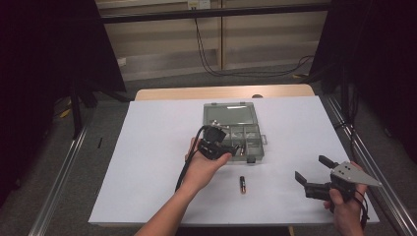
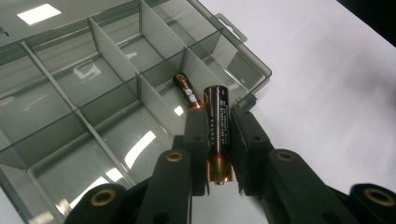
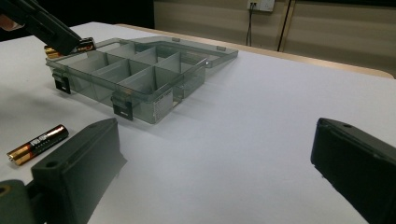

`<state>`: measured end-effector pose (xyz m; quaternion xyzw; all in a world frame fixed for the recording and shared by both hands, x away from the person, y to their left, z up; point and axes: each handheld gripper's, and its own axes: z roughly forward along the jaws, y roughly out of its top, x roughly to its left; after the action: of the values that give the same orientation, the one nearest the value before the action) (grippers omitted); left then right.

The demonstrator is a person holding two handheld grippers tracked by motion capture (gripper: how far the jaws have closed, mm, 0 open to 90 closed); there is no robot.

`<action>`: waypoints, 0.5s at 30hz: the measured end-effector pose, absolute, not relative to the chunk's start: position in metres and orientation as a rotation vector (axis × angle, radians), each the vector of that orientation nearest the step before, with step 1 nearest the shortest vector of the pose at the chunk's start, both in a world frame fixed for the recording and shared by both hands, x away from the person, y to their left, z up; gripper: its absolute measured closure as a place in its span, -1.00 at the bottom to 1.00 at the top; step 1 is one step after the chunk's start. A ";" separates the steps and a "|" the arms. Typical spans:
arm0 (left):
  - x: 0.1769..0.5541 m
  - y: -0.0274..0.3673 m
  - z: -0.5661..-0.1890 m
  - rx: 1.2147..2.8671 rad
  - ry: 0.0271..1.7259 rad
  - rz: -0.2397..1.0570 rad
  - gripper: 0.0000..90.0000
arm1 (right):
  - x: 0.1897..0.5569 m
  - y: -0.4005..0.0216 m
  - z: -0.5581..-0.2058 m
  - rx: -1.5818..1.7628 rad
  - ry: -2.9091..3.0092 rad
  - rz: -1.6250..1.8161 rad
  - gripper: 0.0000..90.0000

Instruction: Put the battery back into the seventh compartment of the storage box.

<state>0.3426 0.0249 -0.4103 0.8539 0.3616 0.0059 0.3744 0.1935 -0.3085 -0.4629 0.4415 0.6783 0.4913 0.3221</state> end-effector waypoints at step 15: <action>0.358 0.013 -0.420 2.178 0.958 0.002 0.71 | 0.193 -0.309 -0.462 1.168 1.774 1.294 -0.98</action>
<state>0.3580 0.0130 -0.4197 0.8498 0.3737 0.0007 0.3718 0.1931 -0.3090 -0.4625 0.4447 0.6754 0.4926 0.3216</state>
